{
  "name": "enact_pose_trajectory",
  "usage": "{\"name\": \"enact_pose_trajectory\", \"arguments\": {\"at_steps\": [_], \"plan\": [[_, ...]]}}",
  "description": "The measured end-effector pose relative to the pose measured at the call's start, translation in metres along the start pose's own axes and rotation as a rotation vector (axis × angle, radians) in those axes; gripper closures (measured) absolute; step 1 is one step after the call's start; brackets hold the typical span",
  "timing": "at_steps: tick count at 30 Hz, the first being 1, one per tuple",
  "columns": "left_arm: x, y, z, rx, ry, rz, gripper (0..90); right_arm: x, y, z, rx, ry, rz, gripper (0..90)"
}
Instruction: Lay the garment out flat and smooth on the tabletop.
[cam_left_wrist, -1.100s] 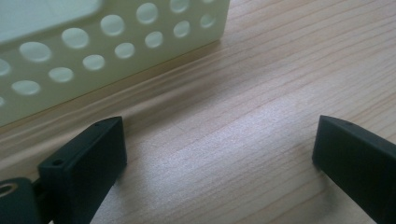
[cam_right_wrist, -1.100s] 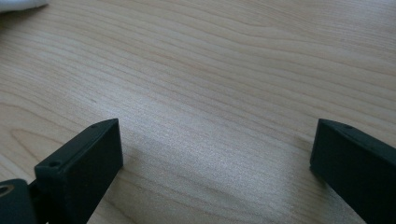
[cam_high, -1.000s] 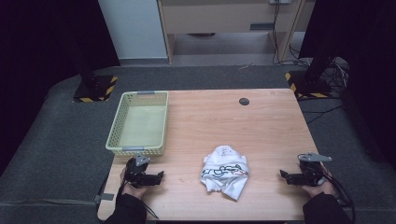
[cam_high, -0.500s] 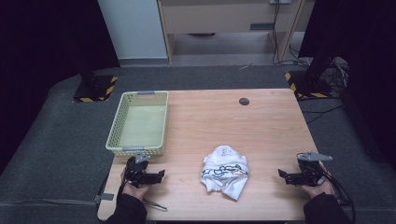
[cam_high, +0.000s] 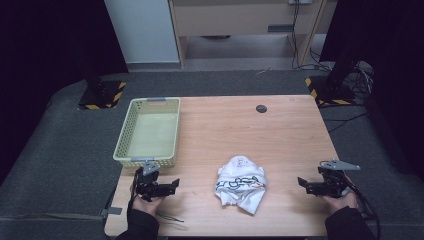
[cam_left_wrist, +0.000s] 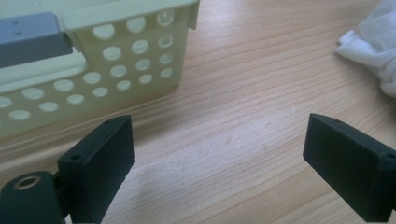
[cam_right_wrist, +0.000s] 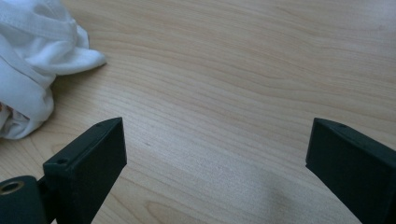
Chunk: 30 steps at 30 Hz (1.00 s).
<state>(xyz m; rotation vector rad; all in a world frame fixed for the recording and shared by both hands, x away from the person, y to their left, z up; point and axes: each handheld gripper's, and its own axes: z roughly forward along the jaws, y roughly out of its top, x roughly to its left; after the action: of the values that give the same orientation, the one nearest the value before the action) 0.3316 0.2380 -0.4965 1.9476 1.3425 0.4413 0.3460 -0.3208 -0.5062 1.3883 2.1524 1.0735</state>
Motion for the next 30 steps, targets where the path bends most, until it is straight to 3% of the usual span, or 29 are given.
{"name": "enact_pose_trajectory", "arguments": {"at_steps": [15, 30], "plan": [[-0.013, 0.014, -0.006, -0.049, -0.017, 0.01, 8.5, 0.006, 0.02, -0.003, -0.037, 0.026, 0.023, 7.2], [-0.026, 0.033, -0.008, -0.105, -0.077, 0.025, 8.7, 0.011, 0.031, -0.007, -0.078, 0.034, 0.024, 7.9]]}}
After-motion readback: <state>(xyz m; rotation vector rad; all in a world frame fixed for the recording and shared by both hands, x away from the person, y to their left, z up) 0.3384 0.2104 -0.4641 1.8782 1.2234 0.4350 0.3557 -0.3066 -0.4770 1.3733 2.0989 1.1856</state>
